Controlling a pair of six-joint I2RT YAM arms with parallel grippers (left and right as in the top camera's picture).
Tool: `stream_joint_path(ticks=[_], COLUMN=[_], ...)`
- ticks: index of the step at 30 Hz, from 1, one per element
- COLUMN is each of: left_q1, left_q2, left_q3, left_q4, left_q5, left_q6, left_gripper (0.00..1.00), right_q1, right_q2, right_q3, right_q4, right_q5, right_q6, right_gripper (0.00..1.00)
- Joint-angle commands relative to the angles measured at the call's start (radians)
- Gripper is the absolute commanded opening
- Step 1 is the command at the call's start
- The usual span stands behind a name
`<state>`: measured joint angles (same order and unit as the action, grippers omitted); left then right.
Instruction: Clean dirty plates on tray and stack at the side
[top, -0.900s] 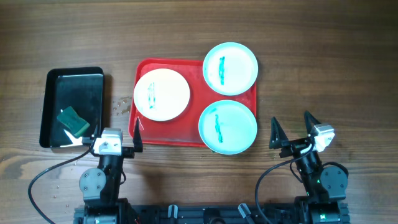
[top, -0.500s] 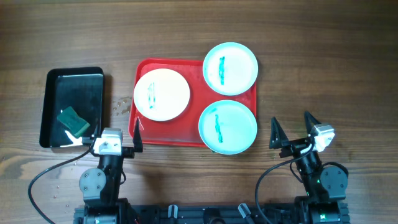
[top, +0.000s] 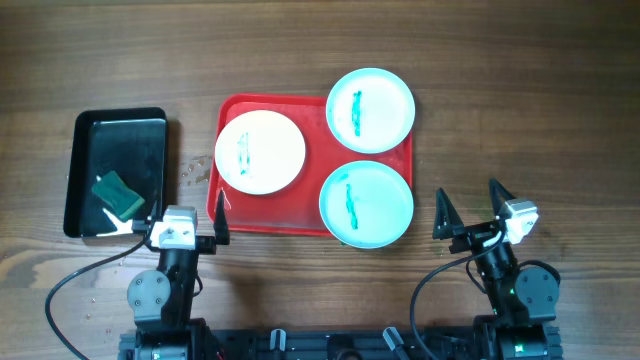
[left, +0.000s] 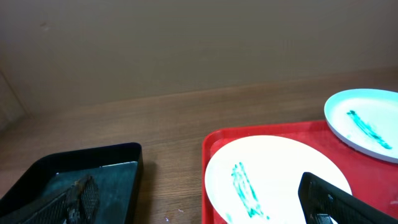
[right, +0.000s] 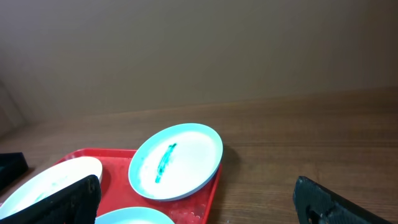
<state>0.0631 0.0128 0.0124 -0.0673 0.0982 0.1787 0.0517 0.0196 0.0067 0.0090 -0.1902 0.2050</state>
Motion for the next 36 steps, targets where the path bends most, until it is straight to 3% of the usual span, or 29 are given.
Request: stream_joint_path(ticks=[1,15,20,22,28,32,36], left_q1=[-0.006,-0.006,-0.006,-0.006,-0.006,-0.007,-0.007], left_q2=[-0.004,-0.004,0.050,0.117,0.533,0.850,1.070], left_q3=[-0.007,-0.007,0.041,0.109,0.451,0.843,1.160], left_q4=[-0.002,0.005,0.002,-0.001,-0.052,-0.319,-0.599], left_q5=[-0.020,-0.023,-0.111,-0.111,-0.111,-0.110,-0.082], left_q6=[0.005,-0.001,-0.195,-0.195,-0.195,-0.284,-0.372], left_gripper=[1.00,1.00,1.00,1.00,1.00,1.00,1.00], right_q1=[0.004,0.004,0.004,0.004,0.004,0.005,0.005], right_q2=[0.005,0.005,0.009,0.041,0.305,0.602,0.891], right_q3=[-0.001,-0.001,0.007,0.037,0.227,0.478,0.774], right_q4=[0.006,0.005,0.005,0.006,0.006,-0.028,-0.204], right_q5=[-0.004,0.011,-0.001,-0.021,-0.102,-0.224,-0.335], right_q6=[0.007,0.007,0.022,0.042,0.064,0.027,-0.002], right_gripper=[1.00,1.00,1.00,1.00,1.00,1.00,1.00])
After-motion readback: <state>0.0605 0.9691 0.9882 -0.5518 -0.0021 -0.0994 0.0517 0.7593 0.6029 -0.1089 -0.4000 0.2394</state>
